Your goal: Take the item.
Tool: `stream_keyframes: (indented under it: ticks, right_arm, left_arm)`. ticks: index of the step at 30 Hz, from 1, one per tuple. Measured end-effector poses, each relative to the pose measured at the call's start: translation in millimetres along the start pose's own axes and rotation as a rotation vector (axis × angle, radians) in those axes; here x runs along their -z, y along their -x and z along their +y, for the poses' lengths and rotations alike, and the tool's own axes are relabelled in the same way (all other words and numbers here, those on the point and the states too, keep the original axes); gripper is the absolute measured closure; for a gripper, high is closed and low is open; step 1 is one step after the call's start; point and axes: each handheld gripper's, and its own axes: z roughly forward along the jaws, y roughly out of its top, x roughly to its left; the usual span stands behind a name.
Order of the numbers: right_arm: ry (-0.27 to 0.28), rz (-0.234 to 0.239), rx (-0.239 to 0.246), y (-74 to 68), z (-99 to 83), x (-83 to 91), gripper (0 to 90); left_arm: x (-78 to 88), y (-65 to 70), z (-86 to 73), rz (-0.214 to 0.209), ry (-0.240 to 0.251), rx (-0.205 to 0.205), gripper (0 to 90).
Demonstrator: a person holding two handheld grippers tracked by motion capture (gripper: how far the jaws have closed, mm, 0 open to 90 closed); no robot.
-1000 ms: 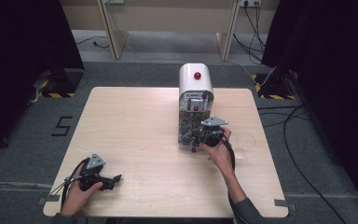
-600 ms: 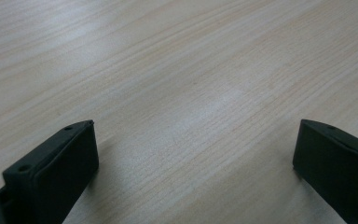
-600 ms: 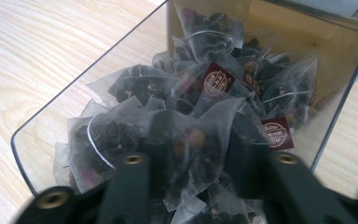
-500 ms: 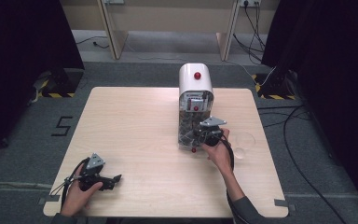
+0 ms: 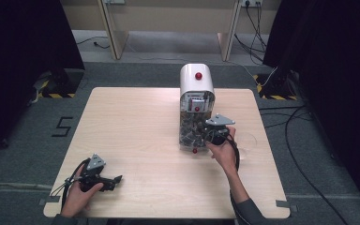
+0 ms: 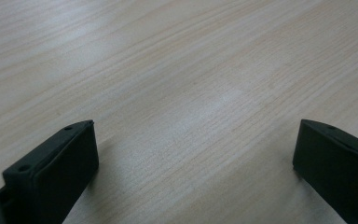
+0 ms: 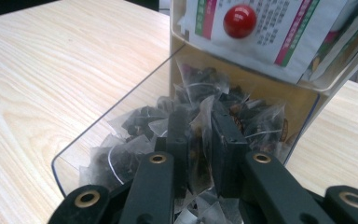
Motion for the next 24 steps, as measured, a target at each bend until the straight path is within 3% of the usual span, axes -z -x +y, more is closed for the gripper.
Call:
stream_keyframes:
  ticks: [24]
  right_arm:
    - [0.050, 0.036, 0.022, -11.6, 9.3, 36.5, 79.6]
  left_arm:
    - [0.0, 0.0, 0.0, 0.000, 0.000, 0.000, 0.0]
